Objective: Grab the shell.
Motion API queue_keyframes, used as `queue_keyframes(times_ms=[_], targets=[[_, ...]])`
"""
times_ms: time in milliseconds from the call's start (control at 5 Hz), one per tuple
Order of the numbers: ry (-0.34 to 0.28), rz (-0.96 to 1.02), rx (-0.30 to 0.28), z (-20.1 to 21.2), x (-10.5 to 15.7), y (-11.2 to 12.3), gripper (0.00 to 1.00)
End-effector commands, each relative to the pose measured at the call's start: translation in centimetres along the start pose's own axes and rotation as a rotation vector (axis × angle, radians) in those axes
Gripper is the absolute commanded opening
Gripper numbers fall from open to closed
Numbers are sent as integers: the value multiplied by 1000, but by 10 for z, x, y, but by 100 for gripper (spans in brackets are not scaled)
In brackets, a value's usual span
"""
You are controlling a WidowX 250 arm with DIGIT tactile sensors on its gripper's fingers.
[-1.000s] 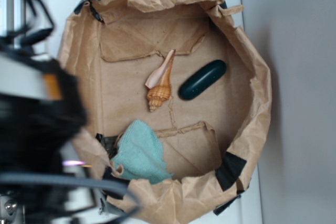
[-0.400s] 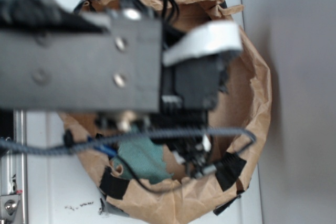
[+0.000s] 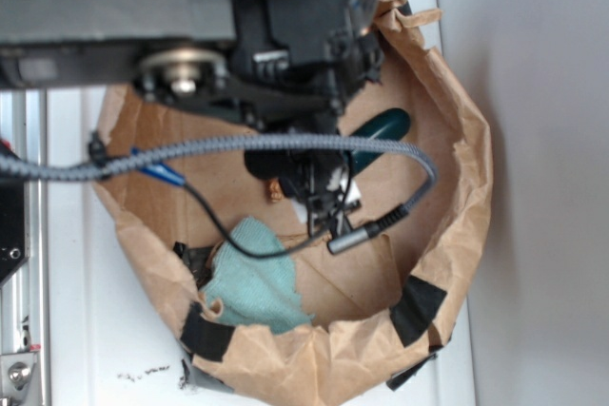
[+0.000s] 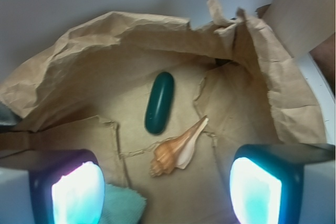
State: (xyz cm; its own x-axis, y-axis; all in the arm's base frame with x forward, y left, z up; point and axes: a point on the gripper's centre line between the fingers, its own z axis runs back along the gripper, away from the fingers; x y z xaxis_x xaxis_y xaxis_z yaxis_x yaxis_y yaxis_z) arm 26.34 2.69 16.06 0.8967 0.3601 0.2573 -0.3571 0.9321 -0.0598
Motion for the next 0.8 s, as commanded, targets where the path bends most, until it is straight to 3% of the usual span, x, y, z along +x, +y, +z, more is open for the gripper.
queue_keyframes(times_ms=[0,200,400,600], targets=[[-53,13,-10,13,9,8,100],[-139,-23,99,-35,2,17,100],[-157,-42,122,-71,-3,24,100],[-119,-66,109,-90,-2,24,100]])
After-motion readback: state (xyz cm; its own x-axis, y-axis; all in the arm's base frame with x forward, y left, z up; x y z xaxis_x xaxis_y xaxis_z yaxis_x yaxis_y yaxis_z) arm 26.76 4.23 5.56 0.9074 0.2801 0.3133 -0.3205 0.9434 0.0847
